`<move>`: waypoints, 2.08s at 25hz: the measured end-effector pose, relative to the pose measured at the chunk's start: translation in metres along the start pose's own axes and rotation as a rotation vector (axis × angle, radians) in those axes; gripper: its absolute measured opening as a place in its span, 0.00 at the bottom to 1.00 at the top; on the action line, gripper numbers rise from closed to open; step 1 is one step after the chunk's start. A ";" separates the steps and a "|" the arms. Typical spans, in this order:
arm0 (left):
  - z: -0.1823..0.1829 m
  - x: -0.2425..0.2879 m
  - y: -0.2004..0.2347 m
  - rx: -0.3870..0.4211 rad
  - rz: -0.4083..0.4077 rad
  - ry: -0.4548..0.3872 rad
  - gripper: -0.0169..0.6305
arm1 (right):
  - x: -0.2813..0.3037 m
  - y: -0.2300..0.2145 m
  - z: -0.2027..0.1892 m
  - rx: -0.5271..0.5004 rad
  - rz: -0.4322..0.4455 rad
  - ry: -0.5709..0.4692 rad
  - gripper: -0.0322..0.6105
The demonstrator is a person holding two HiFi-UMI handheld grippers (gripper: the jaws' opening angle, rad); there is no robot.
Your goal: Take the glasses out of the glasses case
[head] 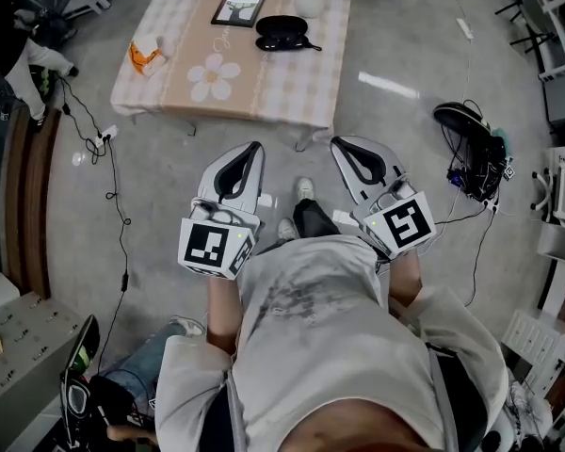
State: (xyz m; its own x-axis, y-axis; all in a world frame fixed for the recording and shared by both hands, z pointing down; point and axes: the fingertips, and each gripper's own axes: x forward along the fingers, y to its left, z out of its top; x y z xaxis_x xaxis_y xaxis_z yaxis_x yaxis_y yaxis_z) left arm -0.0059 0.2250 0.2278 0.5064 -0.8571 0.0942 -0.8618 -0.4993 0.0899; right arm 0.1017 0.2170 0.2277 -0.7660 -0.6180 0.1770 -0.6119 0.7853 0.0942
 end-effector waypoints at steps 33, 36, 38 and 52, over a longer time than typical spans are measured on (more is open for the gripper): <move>0.021 0.137 0.058 0.021 0.111 0.039 0.04 | 0.095 -0.134 -0.003 0.014 0.141 -0.010 0.08; 0.021 0.143 0.065 0.016 0.107 0.040 0.04 | 0.103 -0.139 -0.002 0.018 0.137 -0.010 0.08; 0.021 0.147 0.071 0.018 0.095 0.037 0.04 | 0.110 -0.141 -0.001 0.017 0.128 -0.007 0.08; 0.017 0.181 0.132 0.009 -0.012 0.042 0.04 | 0.177 -0.154 0.001 0.013 0.062 0.048 0.08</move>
State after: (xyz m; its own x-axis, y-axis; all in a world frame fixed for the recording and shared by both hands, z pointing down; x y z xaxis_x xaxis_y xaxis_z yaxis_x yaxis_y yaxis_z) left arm -0.0279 0.0019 0.2402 0.5177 -0.8449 0.1349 -0.8556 -0.5111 0.0823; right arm 0.0603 -0.0135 0.2440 -0.7925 -0.5652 0.2290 -0.5660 0.8216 0.0689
